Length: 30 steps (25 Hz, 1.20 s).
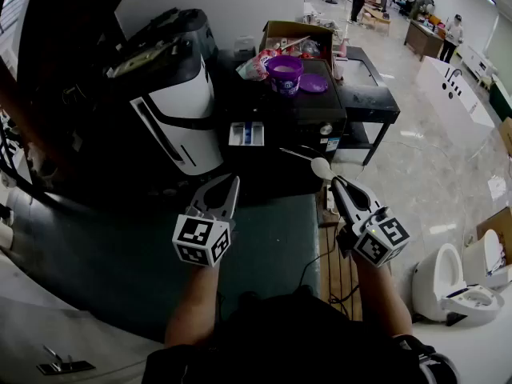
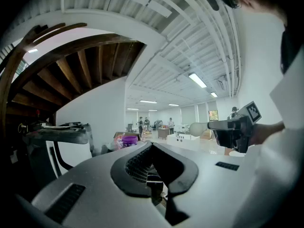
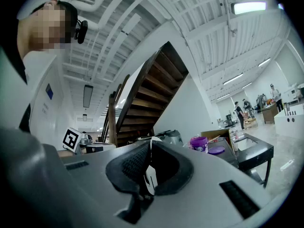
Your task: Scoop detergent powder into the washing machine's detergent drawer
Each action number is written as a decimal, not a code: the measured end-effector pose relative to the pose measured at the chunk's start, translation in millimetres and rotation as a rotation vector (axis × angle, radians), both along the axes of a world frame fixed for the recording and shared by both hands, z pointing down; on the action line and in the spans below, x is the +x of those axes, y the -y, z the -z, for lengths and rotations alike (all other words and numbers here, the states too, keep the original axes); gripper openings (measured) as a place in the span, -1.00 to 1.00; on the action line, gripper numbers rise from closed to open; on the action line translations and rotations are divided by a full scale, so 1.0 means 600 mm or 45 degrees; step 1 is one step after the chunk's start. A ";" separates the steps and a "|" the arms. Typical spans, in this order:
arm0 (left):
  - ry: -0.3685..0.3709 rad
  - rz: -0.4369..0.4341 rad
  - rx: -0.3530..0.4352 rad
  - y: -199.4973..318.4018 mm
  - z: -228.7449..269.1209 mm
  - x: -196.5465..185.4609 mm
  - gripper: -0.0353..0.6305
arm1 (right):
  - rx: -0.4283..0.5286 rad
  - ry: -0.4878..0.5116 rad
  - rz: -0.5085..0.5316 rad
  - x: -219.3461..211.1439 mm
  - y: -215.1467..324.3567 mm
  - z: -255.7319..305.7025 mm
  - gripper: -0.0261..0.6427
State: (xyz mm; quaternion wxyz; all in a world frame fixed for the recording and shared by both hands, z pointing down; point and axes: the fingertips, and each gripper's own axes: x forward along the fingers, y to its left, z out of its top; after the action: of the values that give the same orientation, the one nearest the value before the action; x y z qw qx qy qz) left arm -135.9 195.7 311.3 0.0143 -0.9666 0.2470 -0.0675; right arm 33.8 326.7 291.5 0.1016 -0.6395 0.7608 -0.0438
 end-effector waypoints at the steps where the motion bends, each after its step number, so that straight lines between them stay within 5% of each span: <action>1: 0.002 0.003 -0.003 0.000 -0.001 0.004 -0.87 | -0.005 0.007 0.000 0.004 -0.002 -0.004 -0.86; 11: -0.015 -0.037 -0.044 -0.028 -0.007 0.086 -0.87 | -0.021 0.054 0.001 0.079 -0.040 -0.026 -0.86; 18: -0.045 -0.240 -0.085 -0.092 -0.003 0.171 -0.87 | 0.009 0.080 0.054 0.136 -0.081 -0.033 -0.86; 30: -0.014 -0.157 -0.200 -0.006 -0.047 0.251 -0.87 | -0.046 0.101 0.023 0.218 -0.029 -0.059 -0.86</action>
State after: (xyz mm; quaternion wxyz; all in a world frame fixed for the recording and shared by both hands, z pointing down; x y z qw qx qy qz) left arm 14.6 199.4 339.4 -0.0586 -0.9784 0.1811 -0.0805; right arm 164.8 344.4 326.6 0.1197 -0.6321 0.7610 -0.0837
